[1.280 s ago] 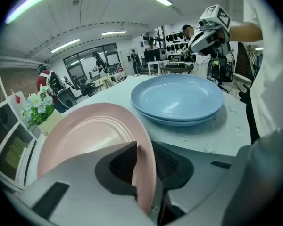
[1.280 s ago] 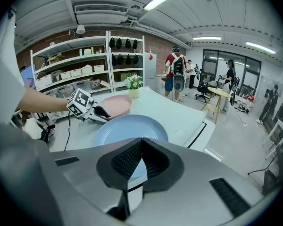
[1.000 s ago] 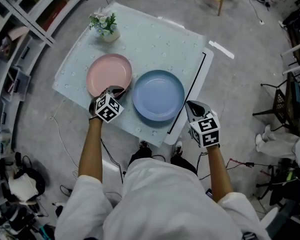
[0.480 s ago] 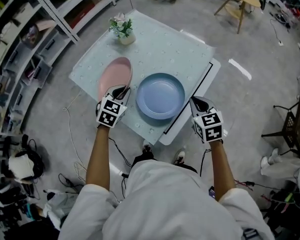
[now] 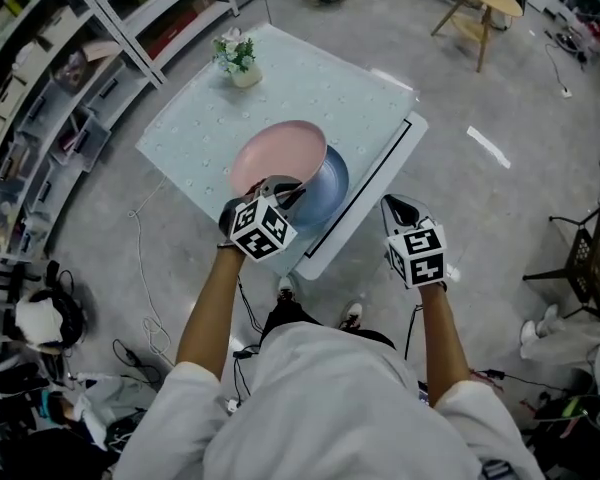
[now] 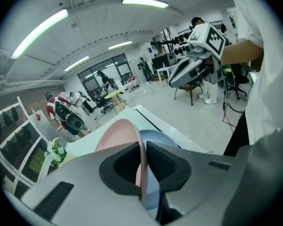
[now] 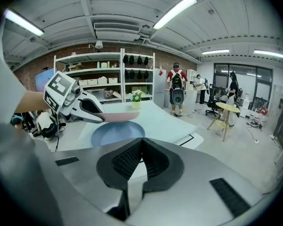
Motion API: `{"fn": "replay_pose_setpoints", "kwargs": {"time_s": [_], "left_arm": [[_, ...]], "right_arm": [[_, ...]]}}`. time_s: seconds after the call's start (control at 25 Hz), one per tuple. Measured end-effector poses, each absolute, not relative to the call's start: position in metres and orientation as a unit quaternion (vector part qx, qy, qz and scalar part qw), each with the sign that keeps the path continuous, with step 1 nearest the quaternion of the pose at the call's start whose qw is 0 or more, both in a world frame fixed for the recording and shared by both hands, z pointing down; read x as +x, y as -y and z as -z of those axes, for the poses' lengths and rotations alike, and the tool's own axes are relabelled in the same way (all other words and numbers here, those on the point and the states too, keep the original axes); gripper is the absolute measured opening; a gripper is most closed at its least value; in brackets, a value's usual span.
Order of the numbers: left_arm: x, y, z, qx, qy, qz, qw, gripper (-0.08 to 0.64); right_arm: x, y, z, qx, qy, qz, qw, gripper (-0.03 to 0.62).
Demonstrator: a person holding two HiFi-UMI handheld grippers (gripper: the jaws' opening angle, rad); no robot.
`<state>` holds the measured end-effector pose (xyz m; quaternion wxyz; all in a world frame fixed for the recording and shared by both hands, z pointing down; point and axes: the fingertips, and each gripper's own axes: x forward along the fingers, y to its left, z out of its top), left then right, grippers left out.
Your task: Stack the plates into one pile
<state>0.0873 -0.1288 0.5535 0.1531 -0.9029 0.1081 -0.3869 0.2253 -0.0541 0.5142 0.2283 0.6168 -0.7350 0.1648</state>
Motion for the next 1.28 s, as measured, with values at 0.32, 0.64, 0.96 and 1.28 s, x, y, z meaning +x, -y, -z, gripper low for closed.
{"fn": "replay_pose_setpoints", "kwargs": {"time_s": [0.32,0.64,0.96,1.28], "left_arm": [[0.117,0.075,-0.619,-0.877,-0.035,0.454,0.151,0.046],[0.13,0.069,-0.658,-0.891,-0.034,0.451,0.047,0.068],[0.132,0.082,-0.663,-0.901,-0.062,0.43,-0.014,0.216],[0.096,0.084,-0.594,-0.927,-0.149,0.345,-0.009,0.221]], "right_arm": [[0.232,0.007,-0.529,0.59,0.759,-0.159,0.226,0.015],[0.238,-0.021,-0.541,0.561,0.778,-0.157,0.234,0.015],[0.261,-0.025,-0.542,0.577,0.766,-0.183,0.217,0.015],[0.277,0.001,-0.516,0.604,0.745,-0.178,0.221,0.015]]}}
